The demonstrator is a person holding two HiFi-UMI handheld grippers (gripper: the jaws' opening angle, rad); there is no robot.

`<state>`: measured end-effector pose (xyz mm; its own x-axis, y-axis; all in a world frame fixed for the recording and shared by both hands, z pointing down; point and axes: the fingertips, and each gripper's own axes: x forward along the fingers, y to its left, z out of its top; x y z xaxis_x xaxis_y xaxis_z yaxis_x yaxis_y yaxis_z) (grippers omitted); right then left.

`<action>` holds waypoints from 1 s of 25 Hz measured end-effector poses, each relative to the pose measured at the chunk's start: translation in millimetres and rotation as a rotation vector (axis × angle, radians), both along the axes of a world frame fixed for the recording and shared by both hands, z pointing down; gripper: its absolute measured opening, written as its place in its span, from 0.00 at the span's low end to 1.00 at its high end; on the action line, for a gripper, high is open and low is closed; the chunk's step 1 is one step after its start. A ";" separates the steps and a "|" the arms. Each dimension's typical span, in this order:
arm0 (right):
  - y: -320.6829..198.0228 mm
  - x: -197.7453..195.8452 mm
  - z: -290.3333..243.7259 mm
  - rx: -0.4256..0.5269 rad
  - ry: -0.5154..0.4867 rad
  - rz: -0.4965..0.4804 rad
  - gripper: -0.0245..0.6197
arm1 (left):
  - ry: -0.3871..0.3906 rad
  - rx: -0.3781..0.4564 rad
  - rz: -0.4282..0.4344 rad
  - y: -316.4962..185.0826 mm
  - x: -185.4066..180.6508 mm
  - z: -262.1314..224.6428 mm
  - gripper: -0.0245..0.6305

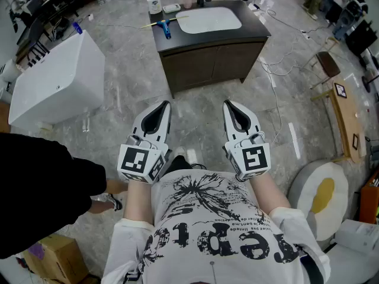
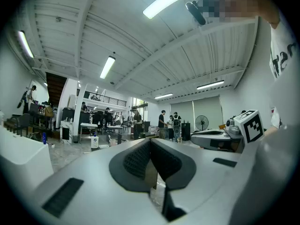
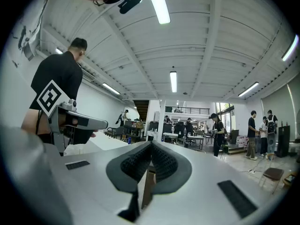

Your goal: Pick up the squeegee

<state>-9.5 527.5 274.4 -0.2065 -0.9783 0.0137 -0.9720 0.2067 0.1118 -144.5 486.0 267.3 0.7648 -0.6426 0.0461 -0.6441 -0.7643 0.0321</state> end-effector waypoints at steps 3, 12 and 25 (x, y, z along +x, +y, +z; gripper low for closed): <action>-0.3 4.8 4.7 0.001 0.014 -0.003 0.06 | 0.009 -0.003 -0.002 0.8 1.0 -0.7 0.06; 5.5 10.7 11.1 -0.010 -0.023 -0.009 0.06 | 0.019 -0.030 -0.008 8.0 8.9 10.2 0.06; -55.3 33.2 40.7 -0.050 -0.057 0.005 0.06 | 0.000 -0.067 -0.062 -65.1 20.2 38.5 0.45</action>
<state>23.7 472.2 315.0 -0.2032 -0.9778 0.0508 -0.9776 0.2055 0.0456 -124.3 420.8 305.9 0.7240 -0.6839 0.0905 -0.6898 -0.7194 0.0814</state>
